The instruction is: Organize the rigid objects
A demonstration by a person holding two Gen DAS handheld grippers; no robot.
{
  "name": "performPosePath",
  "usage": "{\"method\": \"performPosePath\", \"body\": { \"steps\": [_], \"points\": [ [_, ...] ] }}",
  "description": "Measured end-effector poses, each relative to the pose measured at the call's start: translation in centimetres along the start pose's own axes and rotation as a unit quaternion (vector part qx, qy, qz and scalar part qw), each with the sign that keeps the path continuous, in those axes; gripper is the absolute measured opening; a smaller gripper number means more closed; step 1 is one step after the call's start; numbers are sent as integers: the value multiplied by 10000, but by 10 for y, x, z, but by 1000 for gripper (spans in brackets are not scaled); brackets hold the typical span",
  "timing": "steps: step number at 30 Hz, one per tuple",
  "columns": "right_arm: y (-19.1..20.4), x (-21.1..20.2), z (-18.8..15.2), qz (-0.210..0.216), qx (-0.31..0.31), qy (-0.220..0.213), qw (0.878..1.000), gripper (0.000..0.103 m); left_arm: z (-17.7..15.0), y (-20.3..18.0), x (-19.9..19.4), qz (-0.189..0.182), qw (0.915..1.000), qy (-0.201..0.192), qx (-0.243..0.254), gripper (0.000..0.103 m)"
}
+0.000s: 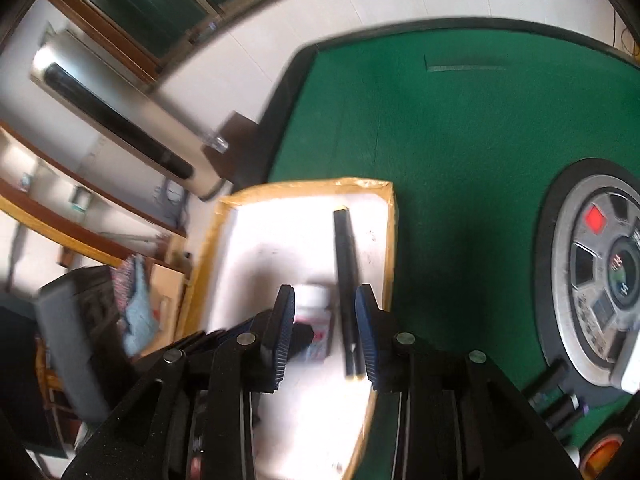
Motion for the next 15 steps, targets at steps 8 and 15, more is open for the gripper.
{"method": "performPosePath", "body": {
  "steps": [8,15],
  "points": [
    [-88,-163,-67,-62,-231,-619,9978,28,-8,-92,-26,-302,9944,-39,1009,36],
    [-216,-343,-165,-1294,807,-1100,9822,28,-47,-135,2,-212,9883,640,1369,36]
  ]
}}
Point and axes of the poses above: each gripper's, at about its wrist camera, not at the fingertips, and x roughly the way its jaws point, y to its left, z to its top, the point moved 10 cm from there along x, roughly the way its jaws point, and after that the axes turned 10 degrees about x, right-handed, at the moved point
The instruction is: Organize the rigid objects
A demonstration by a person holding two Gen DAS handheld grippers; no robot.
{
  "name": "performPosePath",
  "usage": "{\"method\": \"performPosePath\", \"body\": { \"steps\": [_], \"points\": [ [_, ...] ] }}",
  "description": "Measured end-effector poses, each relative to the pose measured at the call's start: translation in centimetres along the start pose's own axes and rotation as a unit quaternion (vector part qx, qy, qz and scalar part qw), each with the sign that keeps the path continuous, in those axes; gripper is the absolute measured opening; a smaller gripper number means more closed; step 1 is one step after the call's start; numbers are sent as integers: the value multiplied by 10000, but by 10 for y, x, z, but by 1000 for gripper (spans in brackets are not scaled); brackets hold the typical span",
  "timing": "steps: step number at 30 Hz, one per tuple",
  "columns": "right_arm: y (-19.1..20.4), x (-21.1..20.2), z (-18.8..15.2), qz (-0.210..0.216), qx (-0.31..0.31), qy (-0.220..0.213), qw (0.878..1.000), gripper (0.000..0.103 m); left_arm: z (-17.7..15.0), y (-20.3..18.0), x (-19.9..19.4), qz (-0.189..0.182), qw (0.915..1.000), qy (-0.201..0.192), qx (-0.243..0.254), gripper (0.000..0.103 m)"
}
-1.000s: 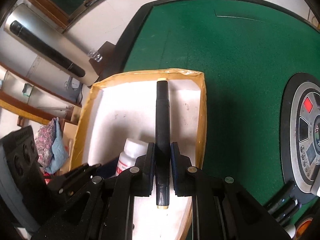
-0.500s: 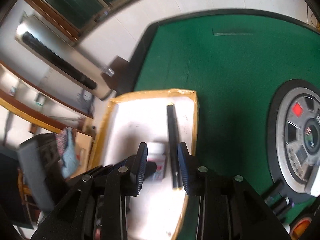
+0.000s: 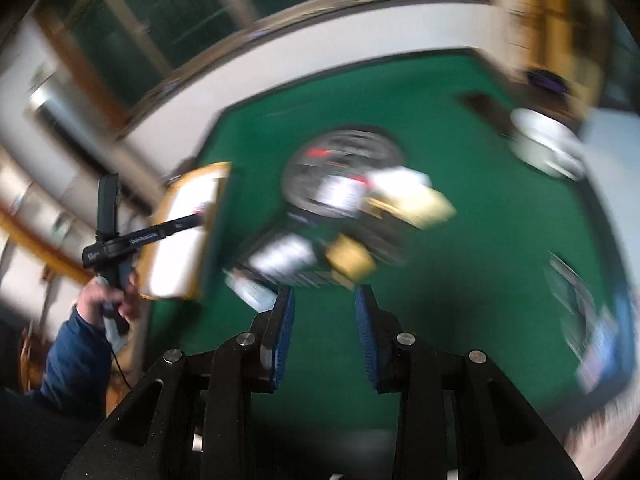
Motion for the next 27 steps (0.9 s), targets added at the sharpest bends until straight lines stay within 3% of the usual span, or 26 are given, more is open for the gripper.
{"method": "performPosePath", "body": {
  "steps": [3,6,8,13,17,20,27],
  "points": [
    [-45,-34,-8,-325,236,-227,9989,28,1,-5,22,-70,9997,209,-72,36],
    [-66,-33,6,-207,456,-375,9980,28,12,-14,45,-157,9989,405,-192,36],
    [-66,-18,18,135,437,-386,9982,28,22,-23,55,-106,9990,421,-63,36],
    [-57,10,45,413,70,-419,9982,28,15,-21,70,165,9969,769,17,36],
    [-55,1,48,412,141,-236,9988,28,7,-18,80,303,9943,1018,11,36],
    [-67,-12,37,114,139,-217,9996,28,8,-21,91,391,9930,1104,178,36],
    [-92,-31,27,39,297,-393,9988,28,23,-12,110,685,9925,952,351,34]
  ]
}}
Point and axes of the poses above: each gripper's, at about its wrist camera, not at the fingertips, and x roughly the way its jaws point, y to its left, z to its top, the point moved 10 cm from there along x, roughly the way its jaws point, and after that the axes turned 10 degrees about x, right-handed, at the moved point
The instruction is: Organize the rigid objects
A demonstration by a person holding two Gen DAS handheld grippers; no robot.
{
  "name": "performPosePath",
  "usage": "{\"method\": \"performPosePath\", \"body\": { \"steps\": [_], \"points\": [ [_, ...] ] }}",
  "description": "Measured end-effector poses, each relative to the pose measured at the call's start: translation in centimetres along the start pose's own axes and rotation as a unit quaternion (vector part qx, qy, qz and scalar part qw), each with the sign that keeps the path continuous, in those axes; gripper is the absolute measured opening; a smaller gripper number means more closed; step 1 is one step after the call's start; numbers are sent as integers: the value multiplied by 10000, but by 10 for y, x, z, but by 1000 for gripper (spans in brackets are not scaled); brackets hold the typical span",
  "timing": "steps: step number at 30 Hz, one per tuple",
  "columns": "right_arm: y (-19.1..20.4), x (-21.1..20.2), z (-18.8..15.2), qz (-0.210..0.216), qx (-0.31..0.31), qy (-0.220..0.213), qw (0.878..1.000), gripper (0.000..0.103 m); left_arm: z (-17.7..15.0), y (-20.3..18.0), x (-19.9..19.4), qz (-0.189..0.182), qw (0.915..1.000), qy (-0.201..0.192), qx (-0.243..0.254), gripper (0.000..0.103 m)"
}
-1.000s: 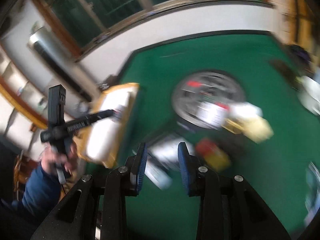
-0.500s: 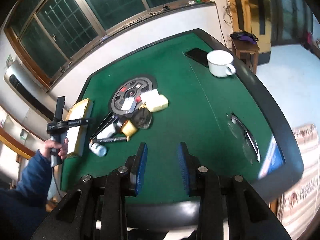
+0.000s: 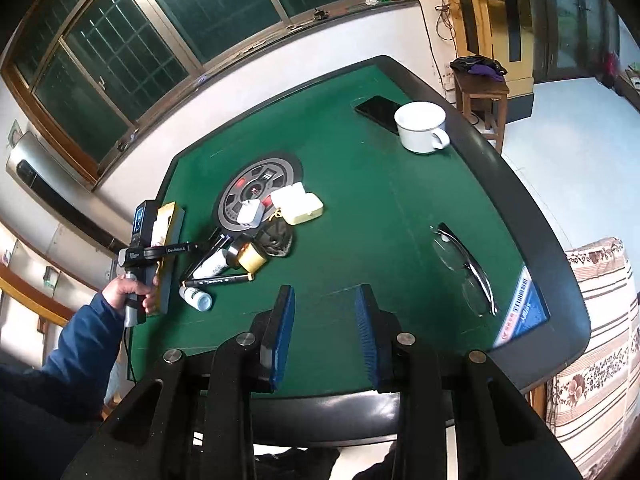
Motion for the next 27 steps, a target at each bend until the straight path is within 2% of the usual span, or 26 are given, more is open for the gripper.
{"method": "performPosePath", "body": {
  "steps": [2,5,6,7,8,9,11,13,18,23,27],
  "points": [
    [2,3,5,-5,-69,-9,10000,28,0,-1,2,154,9996,-13,231,35],
    [16,17,14,325,-117,70,9994,29,-5,-3,0,377,9984,-66,405,35],
    [24,27,20,404,-187,118,9989,30,-7,-4,0,463,9981,-84,400,28],
    [30,34,24,474,-243,138,9985,36,-8,-4,-1,531,9978,-91,374,18],
    [37,45,31,534,-325,131,9980,46,-10,-4,-3,529,9981,-83,318,18],
    [42,52,35,529,-394,100,9978,50,-14,-5,-5,514,9984,-99,207,18],
    [55,73,49,504,-673,20,9965,65,-20,-5,-9,531,9985,-112,104,18],
    [65,107,60,502,-913,282,9942,72,-28,-5,-19,474,9987,-191,-81,17],
    [80,181,76,376,-1404,736,9866,72,-41,-10,-62,206,9961,-599,-614,17],
    [81,232,80,160,-1941,918,9765,72,-65,-25,-105,71,9913,-931,-931,16],
    [80,258,80,337,-2035,1234,9707,72,-83,-39,-123,0,9890,-1010,-1083,16]
  ]
}}
Point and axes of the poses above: each gripper's, at about its wrist camera, not at the fingertips, and x roughly the way its jaws point, y to its left, z to its top, the point moved 10 cm from there along x, roughly the way its jaws point, and after that the axes turned 10 degrees about x, right-handed, at the moved point
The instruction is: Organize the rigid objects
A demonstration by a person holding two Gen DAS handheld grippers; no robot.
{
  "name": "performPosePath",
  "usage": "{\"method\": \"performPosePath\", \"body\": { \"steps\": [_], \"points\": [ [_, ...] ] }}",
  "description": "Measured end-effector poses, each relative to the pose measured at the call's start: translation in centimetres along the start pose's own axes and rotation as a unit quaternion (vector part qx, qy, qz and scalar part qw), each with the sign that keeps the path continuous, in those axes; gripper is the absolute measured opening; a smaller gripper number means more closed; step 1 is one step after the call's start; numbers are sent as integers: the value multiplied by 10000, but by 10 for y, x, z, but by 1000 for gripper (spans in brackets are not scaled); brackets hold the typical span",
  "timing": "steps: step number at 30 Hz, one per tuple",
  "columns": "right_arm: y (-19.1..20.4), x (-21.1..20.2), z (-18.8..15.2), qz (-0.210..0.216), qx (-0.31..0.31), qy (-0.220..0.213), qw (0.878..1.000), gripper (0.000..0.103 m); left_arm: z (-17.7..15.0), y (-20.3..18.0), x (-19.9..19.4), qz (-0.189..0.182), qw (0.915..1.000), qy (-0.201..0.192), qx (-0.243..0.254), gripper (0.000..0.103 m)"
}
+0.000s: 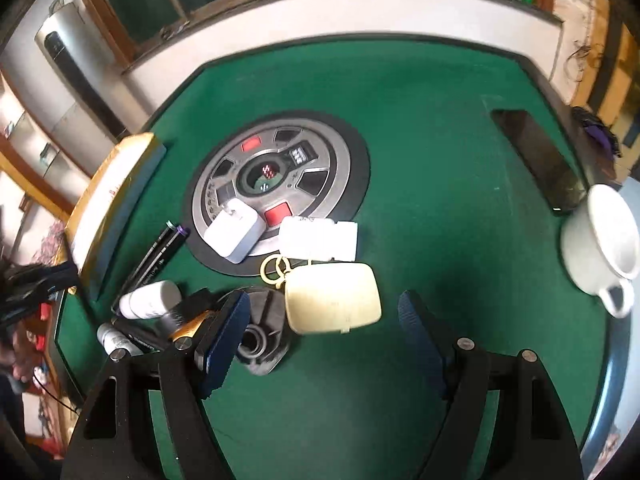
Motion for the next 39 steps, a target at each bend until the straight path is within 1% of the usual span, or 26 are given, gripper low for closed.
{"method": "performPosePath", "body": {
  "steps": [3,6,7,8,9,11,12,13,14,15,16,17,20,23,24,25,26,28,29,32,34,37,39],
  "points": [
    [-2,16,0,9,-55,169,9998,72,-14,-6,-9,-53,9999,6,-131,16],
    [-3,29,-2,96,-8,268,9996,71,-23,-8,-18,11,9999,-9,-163,16],
    [-4,31,-4,51,49,267,9996,70,-25,-8,-21,32,9998,-14,-183,16],
    [-6,31,-3,-8,64,216,9997,62,-26,-8,-23,52,9998,-34,-192,16],
    [-6,31,-5,-9,85,212,9997,59,-26,-9,-25,29,9998,-50,-204,16],
    [-8,27,-11,175,270,247,9992,58,-28,-10,-26,-12,9997,-54,-217,16],
    [-8,20,-15,267,321,150,9990,56,-27,-10,-24,-10,9998,-34,-191,16],
    [-7,13,-17,329,318,72,9989,44,-27,-10,-21,-13,9999,13,-170,16],
    [-7,4,-22,349,347,39,9988,36,-29,-10,-20,-19,9998,42,-168,16],
    [-7,-1,-25,346,377,30,9987,33,-30,-8,-16,-35,9998,106,-173,16],
    [-7,-8,-32,365,408,43,9985,24,-32,-7,-12,-43,9997,186,-180,16],
    [-7,-12,-41,366,396,77,9985,20,-35,-6,-10,-33,9995,244,-183,16],
    [-6,-23,-67,189,277,104,9994,20,-43,5,-3,-29,9988,373,-327,16],
    [-4,-43,-93,649,667,60,9956,22,-55,22,4,3,9970,516,-584,17],
    [-5,-51,-100,737,762,-7,9944,23,-60,28,6,-18,9960,565,-691,17],
    [-8,-61,-111,755,832,-142,9936,28,-65,32,7,-48,9953,601,-755,17],
    [-10,-65,-116,731,855,-193,9935,36,-69,34,8,-32,9952,637,-735,17],
    [-14,-73,-129,655,987,-267,9926,41,-79,38,11,98,9954,716,-626,18],
    [-17,-77,-135,648,1043,-322,9919,41,-81,39,12,118,9953,749,-608,18],
    [-23,-83,-136,643,1286,-447,9886,41,-92,47,24,262,9934,922,-623,18],
    [-25,-87,-137,672,1406,-506,9865,41,-94,52,32,484,9923,983,-576,18],
    [-19,-85,-140,645,1368,-498,9872,41,-90,57,44,634,9928,904,-470,18],
    [-8,-85,-141,724,1209,-414,9892,41,-83,56,46,699,9944,710,-361,18]
  ]
}}
Point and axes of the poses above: each gripper's, at about its wrist camera, not at the fingertips, and x roughly the way its jaws point, y to its left, z to its top, the point moved 10 cm from there along x, roughly the way its jaws point, and after that the axes turned 10 degrees about x, right-handed, at the moved point
